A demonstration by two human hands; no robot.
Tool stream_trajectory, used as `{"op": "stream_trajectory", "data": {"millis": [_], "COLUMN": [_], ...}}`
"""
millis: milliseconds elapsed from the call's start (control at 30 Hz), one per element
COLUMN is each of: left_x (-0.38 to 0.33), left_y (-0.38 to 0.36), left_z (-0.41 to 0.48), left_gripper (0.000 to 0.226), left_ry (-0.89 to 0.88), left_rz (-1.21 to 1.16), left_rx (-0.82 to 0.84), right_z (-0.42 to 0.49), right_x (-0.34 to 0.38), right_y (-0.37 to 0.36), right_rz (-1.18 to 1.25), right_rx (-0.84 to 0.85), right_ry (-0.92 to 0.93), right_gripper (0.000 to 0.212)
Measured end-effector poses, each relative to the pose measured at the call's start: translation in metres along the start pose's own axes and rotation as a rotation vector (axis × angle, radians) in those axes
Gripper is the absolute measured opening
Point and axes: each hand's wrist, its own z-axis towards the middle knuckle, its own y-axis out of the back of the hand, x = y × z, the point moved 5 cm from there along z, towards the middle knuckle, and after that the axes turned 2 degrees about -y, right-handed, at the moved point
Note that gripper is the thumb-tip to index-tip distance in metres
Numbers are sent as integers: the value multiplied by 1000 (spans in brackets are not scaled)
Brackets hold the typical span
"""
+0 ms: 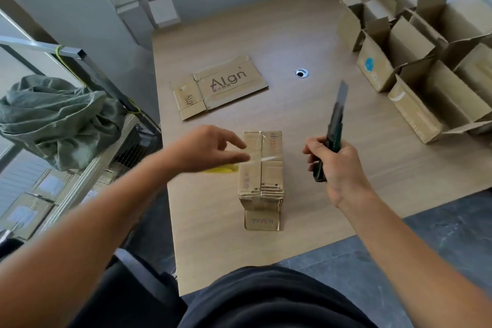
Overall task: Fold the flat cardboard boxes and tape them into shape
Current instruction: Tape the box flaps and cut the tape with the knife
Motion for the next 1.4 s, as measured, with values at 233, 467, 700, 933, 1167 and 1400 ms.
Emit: {"op": "stream_trajectory", "data": {"millis": [233, 467, 700, 933, 1167, 1400], "left_x": [76, 129, 141, 122, 128, 140], "left_y": [21, -32, -72, -88, -97, -110], "left_z": [107, 152, 133, 126, 109, 68], "left_gripper": [24, 34, 39, 31, 33, 23], "left_ry": [80, 93, 108, 72, 268, 247], "left_rz": [274, 213, -448, -380, -299, -480], "left_rx": [202, 194, 240, 175, -88, -147], "right_z": [79, 119, 124, 76, 23, 20], "right_x": [-41, -92, -105, -34, -56, -81], "right_y": [-41, -38, -37, -27, -88, -87], "right_rz": [-126, -206, -253, -947, -1364, -1517], "right_rx": [-116, -117, -66, -48, 319, 343], "right_ry": [-158, -392, -558, 84, 33, -3], "right_gripper": [14, 22, 36, 32, 59, 64]}}
